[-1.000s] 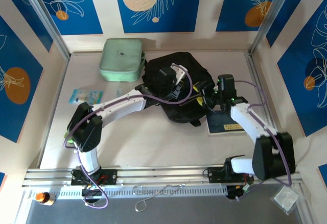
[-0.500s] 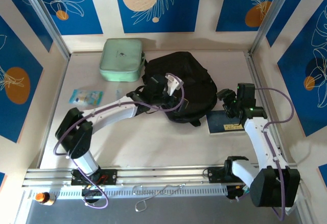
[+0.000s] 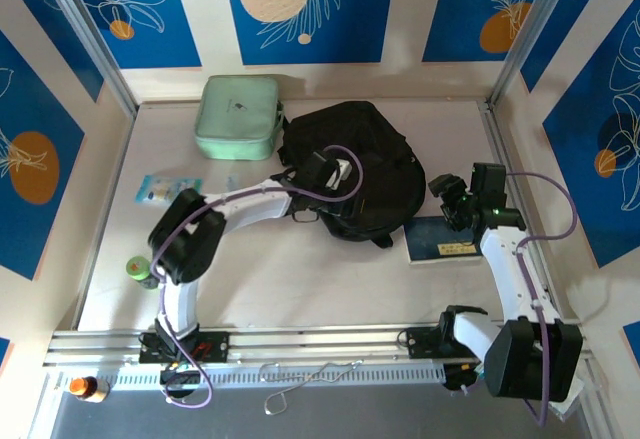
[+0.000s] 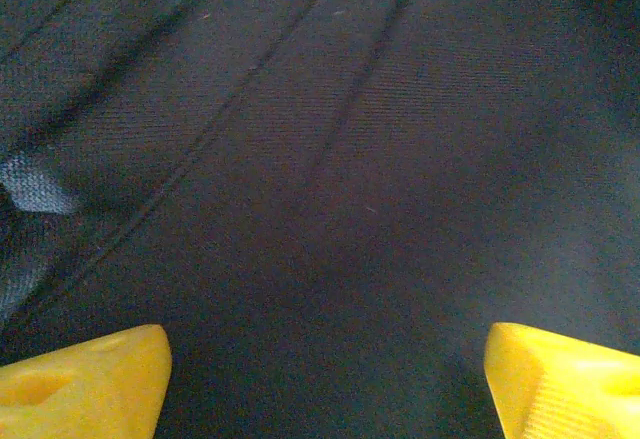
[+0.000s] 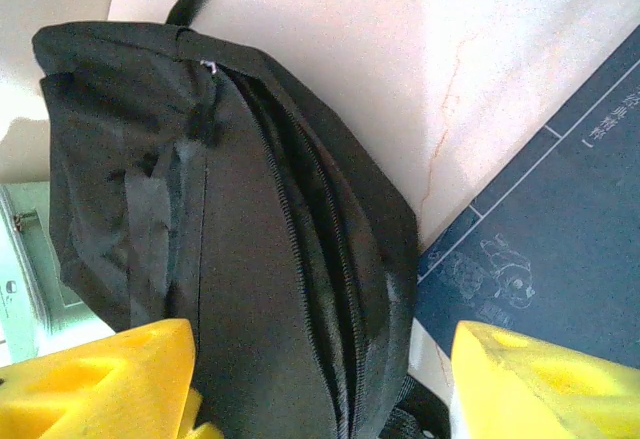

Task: Pack the student bag
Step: Move the student bag to the top-center of the table.

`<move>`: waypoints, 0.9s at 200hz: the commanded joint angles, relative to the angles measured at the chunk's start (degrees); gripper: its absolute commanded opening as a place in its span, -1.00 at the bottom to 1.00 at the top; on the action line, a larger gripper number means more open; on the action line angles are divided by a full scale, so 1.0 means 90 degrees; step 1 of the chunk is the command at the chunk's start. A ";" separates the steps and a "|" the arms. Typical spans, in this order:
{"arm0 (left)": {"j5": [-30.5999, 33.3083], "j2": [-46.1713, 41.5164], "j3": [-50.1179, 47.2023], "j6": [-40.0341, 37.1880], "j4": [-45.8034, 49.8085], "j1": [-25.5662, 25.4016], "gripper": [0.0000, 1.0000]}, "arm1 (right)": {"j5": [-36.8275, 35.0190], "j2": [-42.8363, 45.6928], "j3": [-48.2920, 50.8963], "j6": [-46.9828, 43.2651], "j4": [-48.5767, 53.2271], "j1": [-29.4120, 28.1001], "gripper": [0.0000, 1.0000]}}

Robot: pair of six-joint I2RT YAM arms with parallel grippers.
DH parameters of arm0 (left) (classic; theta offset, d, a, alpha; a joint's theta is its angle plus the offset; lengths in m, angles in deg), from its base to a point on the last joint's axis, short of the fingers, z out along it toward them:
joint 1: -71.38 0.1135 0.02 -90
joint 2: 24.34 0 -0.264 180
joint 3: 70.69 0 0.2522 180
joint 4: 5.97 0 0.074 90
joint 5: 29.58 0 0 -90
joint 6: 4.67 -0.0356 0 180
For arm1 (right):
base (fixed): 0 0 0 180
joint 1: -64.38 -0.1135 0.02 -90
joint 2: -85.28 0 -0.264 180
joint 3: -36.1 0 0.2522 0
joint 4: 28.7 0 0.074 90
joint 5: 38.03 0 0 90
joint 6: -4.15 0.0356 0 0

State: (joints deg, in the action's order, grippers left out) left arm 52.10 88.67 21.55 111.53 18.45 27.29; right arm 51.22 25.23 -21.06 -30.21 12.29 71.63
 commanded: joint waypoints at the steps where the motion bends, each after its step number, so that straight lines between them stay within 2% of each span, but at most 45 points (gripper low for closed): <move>1: 0.0135 0.0428 0.0509 0.0452 0.0564 0.0194 0.61 | 0.0493 -0.0258 0.0040 -0.0348 -0.0035 0.0257 0.37; 64: 0.0357 0.1618 0.1955 0.0309 0.0810 0.0709 0.62 | 0.0848 -0.1357 -0.0069 -0.0855 0.0161 0.0480 0.30; 106: 0.0562 0.2101 0.2949 0.0014 0.1191 0.0857 0.65 | 0.0704 -0.2072 -0.0255 -0.0993 0.0236 0.0078 0.24; 135: 0.0072 0.1655 0.3209 -0.0224 0.1675 0.0838 0.66 | 0.0441 -0.2325 -0.0224 -0.1007 0.0228 -0.0317 0.23; 180: -0.0339 0.0412 0.2545 -0.0267 0.1686 0.0837 0.84 | 0.0331 -0.2653 -0.0079 -0.1048 0.0167 -0.0460 0.16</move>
State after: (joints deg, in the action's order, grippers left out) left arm 52.50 100.62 46.64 110.28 32.26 34.79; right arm 54.85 3.35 -21.71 -38.69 12.94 68.08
